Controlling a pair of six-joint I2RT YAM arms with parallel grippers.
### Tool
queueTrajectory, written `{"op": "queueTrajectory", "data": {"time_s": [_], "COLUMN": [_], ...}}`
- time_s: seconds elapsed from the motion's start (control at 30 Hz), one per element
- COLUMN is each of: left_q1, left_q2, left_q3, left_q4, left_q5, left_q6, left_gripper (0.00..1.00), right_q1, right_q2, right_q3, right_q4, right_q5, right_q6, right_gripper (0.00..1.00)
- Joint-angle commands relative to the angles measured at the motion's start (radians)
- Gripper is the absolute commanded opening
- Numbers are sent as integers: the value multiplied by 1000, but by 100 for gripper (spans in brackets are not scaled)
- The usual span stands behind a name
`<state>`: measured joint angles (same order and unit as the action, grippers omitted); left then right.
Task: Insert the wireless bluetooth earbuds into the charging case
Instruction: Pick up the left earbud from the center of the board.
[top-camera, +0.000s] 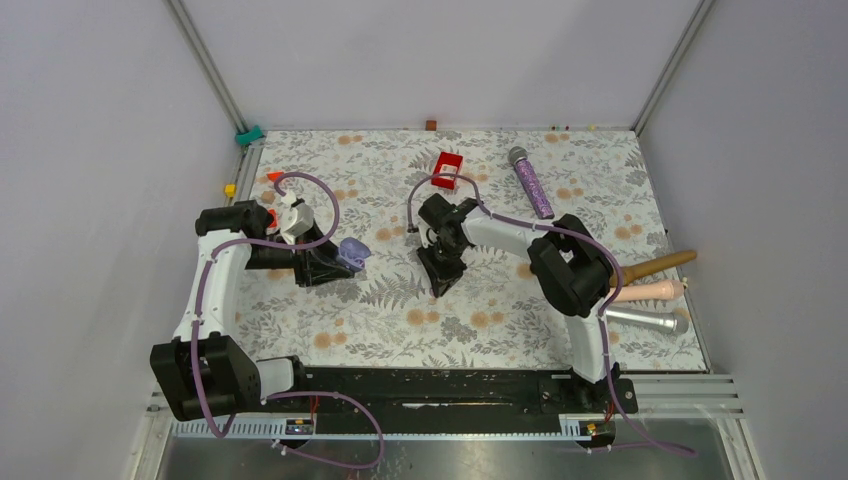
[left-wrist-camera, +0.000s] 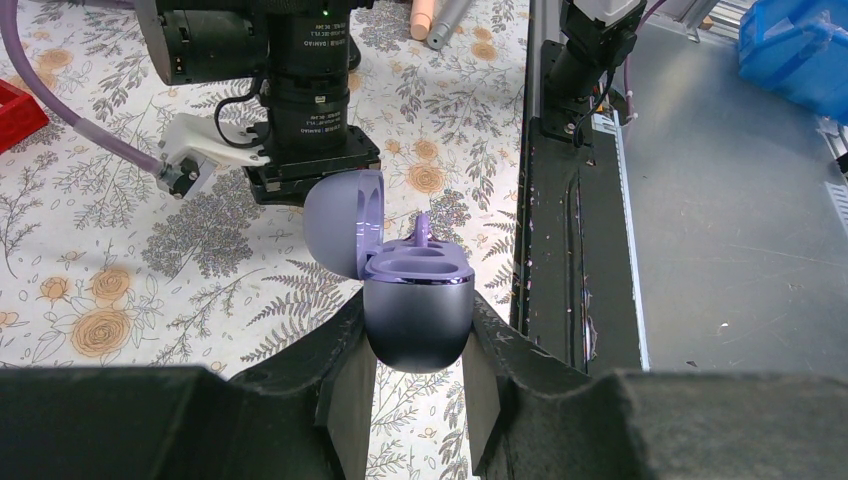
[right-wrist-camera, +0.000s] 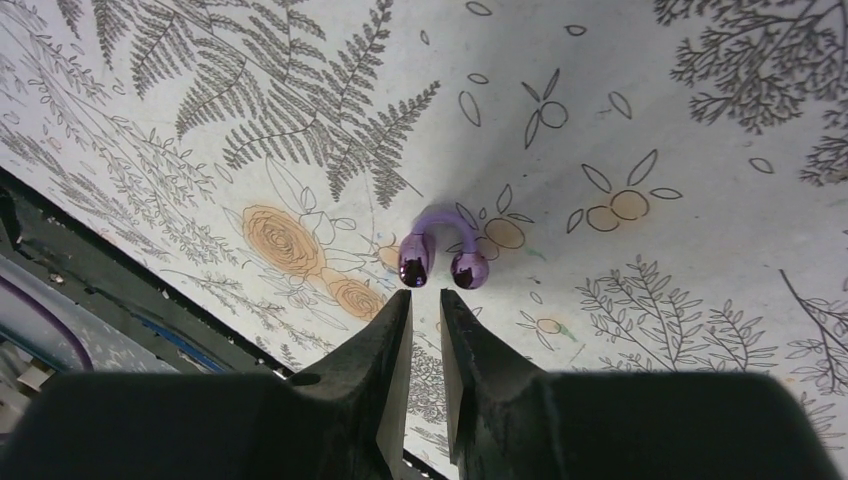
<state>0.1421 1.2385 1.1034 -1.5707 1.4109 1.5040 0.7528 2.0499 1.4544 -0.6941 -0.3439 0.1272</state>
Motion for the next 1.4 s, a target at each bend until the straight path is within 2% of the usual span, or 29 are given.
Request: {"op": "queueTrajectory", "data": {"time_s": [0.0, 0.27, 0.5, 0.67, 1.0, 1.37], "left_q1": [5, 5, 5, 4, 5, 5], "left_q2": [-14, -12, -14, -8, -3, -4], "left_q3": [1, 4, 2, 2, 2, 3], "left_q4": [-38, -39, -39, -40, -39, -39], "left_q5": [58, 59, 58, 58, 56, 57], "left_q6": [41, 40, 43, 44, 46, 49], "left_gripper": [0, 0, 0, 0, 0, 0], "right_q1": [9, 8, 16, 27, 41, 42], "right_q2": [-41, -98, -79, -47, 33, 48], "right_q3": [38, 115, 22, -16, 22, 75], "right_q4": [-29, -79, -52, -6, 27, 49], "right_q5": [-32, -29, -78, -74, -22, 10], "right_q6": [-9, -144, -202, -178, -133, -62], "right_gripper": [24, 19, 18, 17, 17, 19]}}
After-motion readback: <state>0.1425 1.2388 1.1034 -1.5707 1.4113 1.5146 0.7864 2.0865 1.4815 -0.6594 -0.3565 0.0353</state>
